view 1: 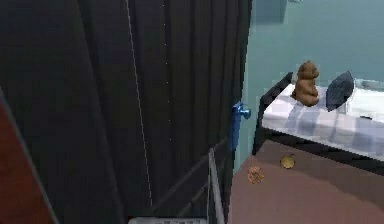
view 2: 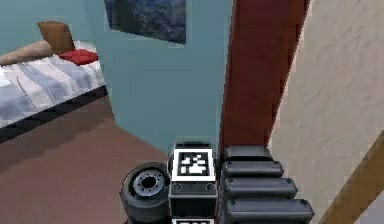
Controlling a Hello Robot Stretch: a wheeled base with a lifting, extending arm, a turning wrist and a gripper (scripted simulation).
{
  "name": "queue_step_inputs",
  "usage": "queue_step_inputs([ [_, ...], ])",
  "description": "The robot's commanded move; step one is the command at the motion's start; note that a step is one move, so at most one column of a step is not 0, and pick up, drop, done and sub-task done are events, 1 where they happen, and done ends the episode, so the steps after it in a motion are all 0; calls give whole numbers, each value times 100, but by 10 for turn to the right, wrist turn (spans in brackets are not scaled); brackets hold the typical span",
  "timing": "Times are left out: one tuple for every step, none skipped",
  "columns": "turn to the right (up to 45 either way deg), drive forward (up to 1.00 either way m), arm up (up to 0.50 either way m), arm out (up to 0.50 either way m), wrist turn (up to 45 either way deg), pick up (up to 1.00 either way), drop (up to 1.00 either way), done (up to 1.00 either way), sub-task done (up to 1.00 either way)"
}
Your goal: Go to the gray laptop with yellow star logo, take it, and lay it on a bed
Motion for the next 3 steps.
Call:
queue_step_inputs([
  [450, 0, 0, 0, 0, 0, 0, 0, 0],
  [150, 0, 0, 0, 0, 0, 0, 0, 0],
  [0, 30, 0, 0, 0, 0, 0, 0, 0],
])
